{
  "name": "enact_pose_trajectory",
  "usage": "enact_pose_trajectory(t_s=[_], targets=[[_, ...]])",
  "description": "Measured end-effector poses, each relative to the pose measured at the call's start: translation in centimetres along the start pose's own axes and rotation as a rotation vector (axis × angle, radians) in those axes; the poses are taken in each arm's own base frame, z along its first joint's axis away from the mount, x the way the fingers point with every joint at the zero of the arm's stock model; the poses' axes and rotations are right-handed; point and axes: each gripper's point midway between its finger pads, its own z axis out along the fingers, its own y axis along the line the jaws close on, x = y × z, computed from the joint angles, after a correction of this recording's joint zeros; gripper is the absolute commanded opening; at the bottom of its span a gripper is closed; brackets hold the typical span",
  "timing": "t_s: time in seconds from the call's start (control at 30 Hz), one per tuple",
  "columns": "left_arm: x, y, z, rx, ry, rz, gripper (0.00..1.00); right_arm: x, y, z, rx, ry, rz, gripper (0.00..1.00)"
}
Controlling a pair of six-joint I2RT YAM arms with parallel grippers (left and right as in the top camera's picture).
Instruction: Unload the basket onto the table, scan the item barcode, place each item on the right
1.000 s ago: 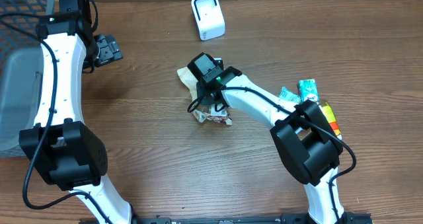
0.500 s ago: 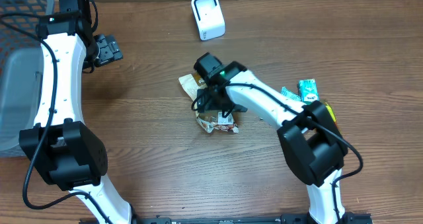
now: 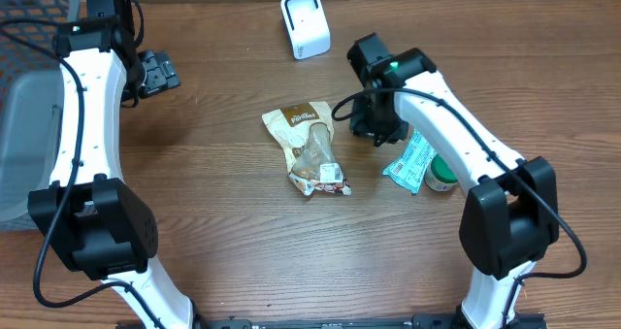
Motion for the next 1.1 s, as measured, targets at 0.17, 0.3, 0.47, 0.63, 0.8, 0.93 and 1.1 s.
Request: enact_pose_trajectory(t_s=[0.17, 0.3, 0.47, 0.63, 0.8, 0.93, 1.1], targets=[[0.0, 0.0, 0.0, 0.0, 0.0, 0.0, 0.99, 2.3, -1.1, 2.3, 0.048, 0.069, -0.006, 0.24], [0.0, 0.0, 0.0, 0.0, 0.0, -0.001, 0.99, 3.7, -0.6, 4.1, 0.029, 0.091, -0.015, 0.23], [0.0, 0.0, 0.0, 0.001, -0.001, 0.0, 1.0, 6.5, 3.0, 6.8, -0.091, 0.119, -0.066, 0.2], [0.0, 0.0, 0.0, 0.0, 0.0, -0.001, 1.0, 9.6, 7.9, 7.6, -0.212, 0.123, -0.122, 0.2], [0.0, 0.0, 0.0, 0.0, 0.0, 0.0, 1.0, 13.5, 14.0, 6.9, -0.333, 0.087, -0.257, 0.21], [0.0, 0.0, 0.0, 0.0, 0.0, 0.0, 1.0, 15.6, 17.3, 6.2, -0.414, 0.055, -0.341, 0.21], [0.0, 0.0, 0.0, 0.0, 0.0, 0.0, 1.0, 16.3, 17.9, 6.0, -0.429, 0.056, -0.357, 0.18]])
